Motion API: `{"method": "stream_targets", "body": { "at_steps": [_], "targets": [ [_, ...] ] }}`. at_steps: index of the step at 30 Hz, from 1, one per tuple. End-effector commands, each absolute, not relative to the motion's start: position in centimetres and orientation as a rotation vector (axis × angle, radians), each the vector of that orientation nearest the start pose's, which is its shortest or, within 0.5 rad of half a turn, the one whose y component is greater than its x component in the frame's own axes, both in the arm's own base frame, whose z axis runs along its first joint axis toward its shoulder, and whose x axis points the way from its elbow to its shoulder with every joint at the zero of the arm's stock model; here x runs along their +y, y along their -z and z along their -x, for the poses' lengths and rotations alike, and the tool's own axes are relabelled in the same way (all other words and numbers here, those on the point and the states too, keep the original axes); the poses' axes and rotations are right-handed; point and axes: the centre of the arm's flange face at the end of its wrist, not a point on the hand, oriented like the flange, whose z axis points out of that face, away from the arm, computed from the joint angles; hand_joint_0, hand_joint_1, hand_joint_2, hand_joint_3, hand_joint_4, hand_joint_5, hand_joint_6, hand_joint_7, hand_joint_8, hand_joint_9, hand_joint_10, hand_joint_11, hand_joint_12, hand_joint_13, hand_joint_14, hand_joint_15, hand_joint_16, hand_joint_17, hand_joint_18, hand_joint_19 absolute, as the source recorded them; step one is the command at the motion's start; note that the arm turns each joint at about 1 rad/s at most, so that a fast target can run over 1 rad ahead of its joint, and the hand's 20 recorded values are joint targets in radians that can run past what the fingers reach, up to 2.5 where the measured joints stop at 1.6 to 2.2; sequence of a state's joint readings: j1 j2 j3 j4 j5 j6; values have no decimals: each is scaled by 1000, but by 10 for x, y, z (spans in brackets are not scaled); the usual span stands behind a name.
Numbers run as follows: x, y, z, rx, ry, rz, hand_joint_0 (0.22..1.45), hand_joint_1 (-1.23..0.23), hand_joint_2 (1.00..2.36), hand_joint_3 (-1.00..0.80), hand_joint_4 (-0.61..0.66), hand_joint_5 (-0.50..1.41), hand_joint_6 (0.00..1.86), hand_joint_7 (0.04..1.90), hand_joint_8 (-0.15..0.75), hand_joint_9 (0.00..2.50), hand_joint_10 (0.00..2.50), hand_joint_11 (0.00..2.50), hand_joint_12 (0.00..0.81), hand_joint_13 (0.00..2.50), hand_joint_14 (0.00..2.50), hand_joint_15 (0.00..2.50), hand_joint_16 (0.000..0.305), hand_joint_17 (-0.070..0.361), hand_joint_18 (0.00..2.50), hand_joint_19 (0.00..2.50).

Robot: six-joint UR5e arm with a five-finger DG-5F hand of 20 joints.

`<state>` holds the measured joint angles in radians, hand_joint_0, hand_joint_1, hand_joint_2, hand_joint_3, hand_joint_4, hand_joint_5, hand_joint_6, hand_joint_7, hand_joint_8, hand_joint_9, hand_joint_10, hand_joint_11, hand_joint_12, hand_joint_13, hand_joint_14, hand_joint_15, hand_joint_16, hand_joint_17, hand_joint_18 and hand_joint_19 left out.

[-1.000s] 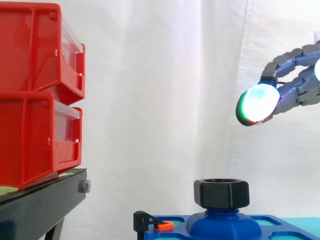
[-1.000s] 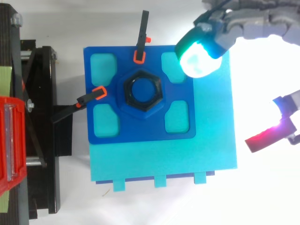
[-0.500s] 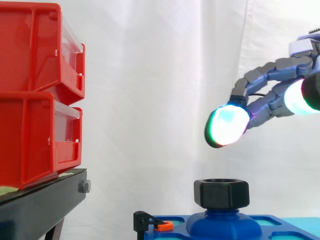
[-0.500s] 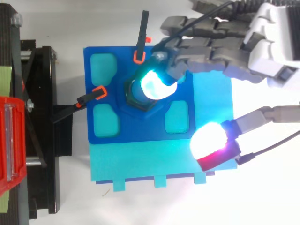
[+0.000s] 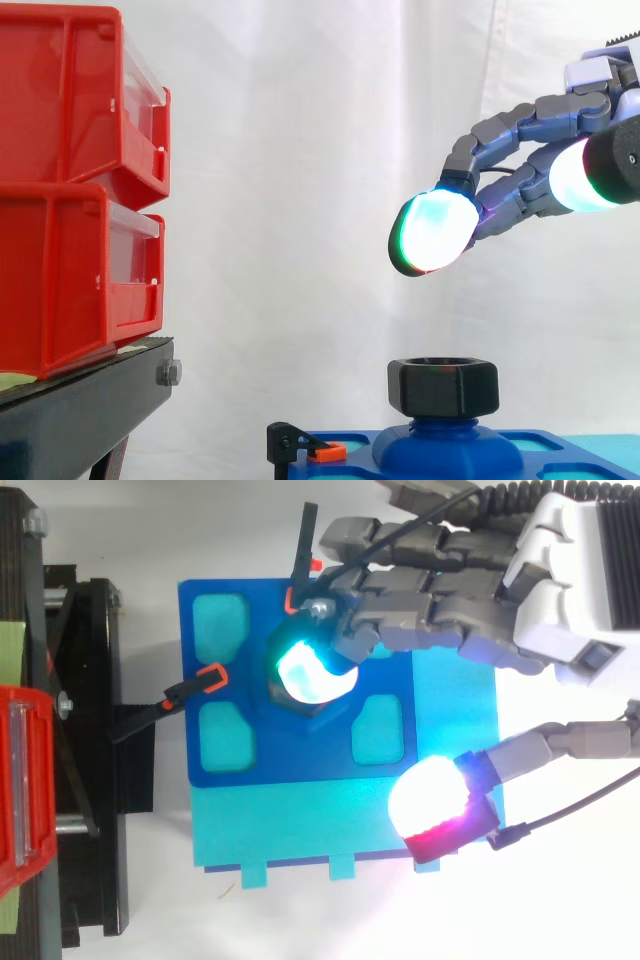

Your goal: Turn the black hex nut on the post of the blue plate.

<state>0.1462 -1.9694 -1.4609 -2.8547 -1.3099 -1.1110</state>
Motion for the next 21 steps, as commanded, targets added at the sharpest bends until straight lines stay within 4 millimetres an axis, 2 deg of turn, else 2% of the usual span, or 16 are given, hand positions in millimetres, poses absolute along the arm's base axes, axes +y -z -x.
{"method": "stream_targets", "body": {
  "at_steps": [1,8,14,21],
  "targets": [
    [-61,-338,-658,1508,-268,-435,503,-566,1000,-500,165,-197,502,755,258,531,0,0,339,198,0,8,43,97,0,8],
    [-60,-322,-689,1521,-273,-424,507,-565,1000,-500,165,-197,502,756,258,537,1,0,338,205,0,8,43,97,0,14],
    [-53,-323,-693,1527,-268,-399,508,-564,1000,-500,168,-196,502,755,260,541,0,0,338,216,0,11,43,97,0,22],
    [-58,-322,-690,1544,-248,-407,510,-562,1000,-500,165,-197,502,752,257,538,0,0,338,220,0,16,43,97,0,29]
  ]
}}
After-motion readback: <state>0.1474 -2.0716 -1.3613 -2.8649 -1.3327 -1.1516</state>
